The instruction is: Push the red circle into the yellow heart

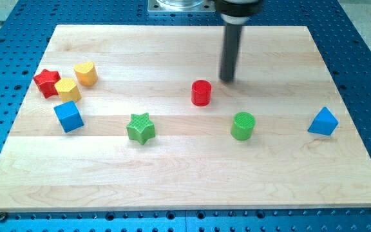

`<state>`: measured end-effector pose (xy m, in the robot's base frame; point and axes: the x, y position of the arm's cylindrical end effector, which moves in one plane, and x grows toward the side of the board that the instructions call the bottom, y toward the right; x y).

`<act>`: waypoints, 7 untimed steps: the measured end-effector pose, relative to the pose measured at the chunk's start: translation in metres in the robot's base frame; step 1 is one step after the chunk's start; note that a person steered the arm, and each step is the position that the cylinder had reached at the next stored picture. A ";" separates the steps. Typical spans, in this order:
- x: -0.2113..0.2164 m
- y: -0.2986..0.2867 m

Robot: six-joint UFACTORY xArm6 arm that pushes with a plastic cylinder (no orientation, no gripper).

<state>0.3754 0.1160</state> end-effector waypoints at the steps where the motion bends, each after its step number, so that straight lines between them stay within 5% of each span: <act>1: 0.031 0.001; 2: 0.002 -0.058; 3: 0.022 -0.098; 5: 0.016 -0.022; 7: 0.068 -0.006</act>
<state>0.4436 0.1104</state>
